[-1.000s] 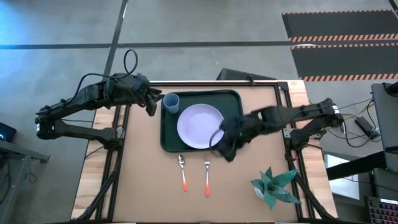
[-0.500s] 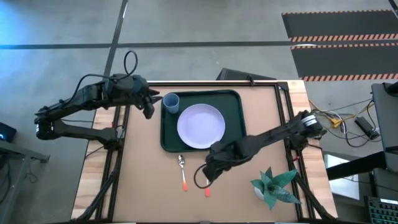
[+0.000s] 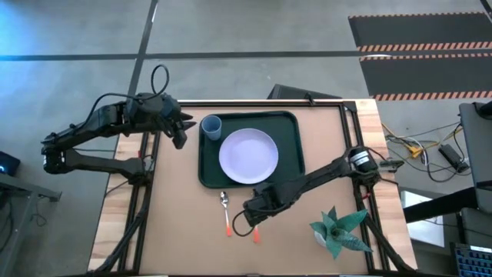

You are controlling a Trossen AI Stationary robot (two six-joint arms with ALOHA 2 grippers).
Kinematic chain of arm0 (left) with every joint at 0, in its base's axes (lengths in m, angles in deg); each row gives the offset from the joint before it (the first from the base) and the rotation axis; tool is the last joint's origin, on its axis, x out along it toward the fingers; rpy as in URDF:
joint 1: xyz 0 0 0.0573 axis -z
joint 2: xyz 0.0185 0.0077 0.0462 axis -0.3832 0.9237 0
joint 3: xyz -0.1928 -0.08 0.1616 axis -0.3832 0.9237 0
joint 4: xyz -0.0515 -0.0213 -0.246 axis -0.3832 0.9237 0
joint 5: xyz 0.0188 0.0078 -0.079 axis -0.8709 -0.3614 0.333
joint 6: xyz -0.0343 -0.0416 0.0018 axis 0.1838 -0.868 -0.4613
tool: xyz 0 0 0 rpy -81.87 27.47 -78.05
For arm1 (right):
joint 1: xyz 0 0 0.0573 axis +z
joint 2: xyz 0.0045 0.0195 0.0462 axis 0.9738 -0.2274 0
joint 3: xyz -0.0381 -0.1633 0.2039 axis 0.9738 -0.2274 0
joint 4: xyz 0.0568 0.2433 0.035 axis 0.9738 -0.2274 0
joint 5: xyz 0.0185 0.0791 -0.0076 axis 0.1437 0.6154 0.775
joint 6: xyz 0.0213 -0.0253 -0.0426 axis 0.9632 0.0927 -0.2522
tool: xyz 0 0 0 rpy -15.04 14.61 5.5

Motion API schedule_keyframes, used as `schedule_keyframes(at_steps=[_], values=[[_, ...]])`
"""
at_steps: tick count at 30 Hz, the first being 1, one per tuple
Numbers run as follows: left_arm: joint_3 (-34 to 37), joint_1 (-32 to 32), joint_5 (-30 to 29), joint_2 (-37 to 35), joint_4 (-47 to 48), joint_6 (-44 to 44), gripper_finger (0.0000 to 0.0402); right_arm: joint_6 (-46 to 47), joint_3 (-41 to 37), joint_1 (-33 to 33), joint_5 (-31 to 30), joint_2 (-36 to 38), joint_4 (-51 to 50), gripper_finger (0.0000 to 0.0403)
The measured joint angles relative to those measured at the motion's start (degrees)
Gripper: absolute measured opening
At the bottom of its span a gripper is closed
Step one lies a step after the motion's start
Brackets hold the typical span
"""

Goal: Pick and place plate/cup/fork/spoon on tray
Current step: Put the orange fork on the black serving tray to the right of the white plate

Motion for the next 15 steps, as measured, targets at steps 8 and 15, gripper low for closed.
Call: schedule_keyframes(at_steps=[8,15], values=[[0.0,0.0,-0.2,-0.2,0.0,1.1,0.0098,-0.2,0.1,-1.0,0.2,-1.4,8.4,0.0131],[0.0,0.0,-0.1,-0.4,0.1,4.6,0.0098,4.5,-0.4,-0.7,-2.4,-1.5,9.8,0.0152]])
